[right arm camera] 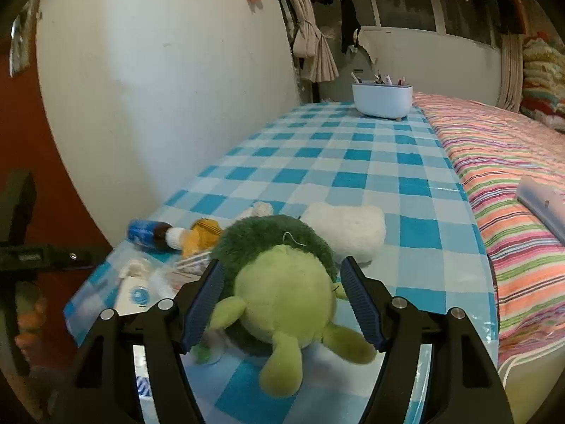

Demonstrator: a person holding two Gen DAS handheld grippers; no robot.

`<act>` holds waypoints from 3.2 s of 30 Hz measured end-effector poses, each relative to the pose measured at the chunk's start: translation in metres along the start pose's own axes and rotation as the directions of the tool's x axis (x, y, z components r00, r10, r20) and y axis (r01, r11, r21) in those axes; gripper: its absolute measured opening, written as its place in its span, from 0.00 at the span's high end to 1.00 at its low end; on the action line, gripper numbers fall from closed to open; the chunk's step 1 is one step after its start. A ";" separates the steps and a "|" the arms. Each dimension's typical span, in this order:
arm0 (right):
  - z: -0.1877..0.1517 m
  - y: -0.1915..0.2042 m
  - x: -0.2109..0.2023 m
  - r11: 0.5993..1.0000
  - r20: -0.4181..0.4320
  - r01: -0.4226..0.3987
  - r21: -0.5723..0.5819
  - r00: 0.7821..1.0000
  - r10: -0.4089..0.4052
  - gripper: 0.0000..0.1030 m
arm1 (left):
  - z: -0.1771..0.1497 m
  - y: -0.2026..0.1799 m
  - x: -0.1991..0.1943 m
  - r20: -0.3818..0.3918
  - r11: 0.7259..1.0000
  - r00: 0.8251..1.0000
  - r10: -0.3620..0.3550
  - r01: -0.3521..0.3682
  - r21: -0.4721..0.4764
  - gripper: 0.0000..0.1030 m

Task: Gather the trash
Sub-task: 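Reach the right gripper to the green turtle plush and grasp it, then grasp the white crumpled tissue with the left gripper, then carry the turtle and tissue to the white bin and open both grippers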

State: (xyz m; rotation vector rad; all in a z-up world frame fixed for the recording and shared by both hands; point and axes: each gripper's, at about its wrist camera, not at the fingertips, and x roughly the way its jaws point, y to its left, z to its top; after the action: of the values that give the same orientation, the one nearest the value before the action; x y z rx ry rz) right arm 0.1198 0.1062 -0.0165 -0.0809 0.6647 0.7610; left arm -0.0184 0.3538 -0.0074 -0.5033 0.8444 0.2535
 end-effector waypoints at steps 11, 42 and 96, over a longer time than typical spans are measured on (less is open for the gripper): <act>0.005 -0.016 0.021 0.989 -0.085 -0.110 0.102 0.989 0.119 0.22 | 0.010 0.019 0.040 -0.136 0.987 0.990 -0.048 0.026 -0.159 0.11; 0.009 -0.013 -0.008 0.980 0.039 -0.160 0.115 0.987 0.156 0.41 | 0.025 0.012 0.069 -0.149 0.986 0.989 -0.006 -0.019 -0.166 0.77; -0.073 -0.198 -0.183 0.899 0.142 0.221 0.379 0.945 -0.293 0.41 | -0.053 -0.296 0.065 -0.102 0.867 0.964 -0.246 0.266 0.422 0.77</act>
State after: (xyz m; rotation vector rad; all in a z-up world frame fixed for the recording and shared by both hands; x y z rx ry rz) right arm 0.1157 -0.1726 0.0002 0.2352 0.5802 0.3748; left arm 0.1096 0.0744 0.0084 -0.1973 0.8369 -0.1931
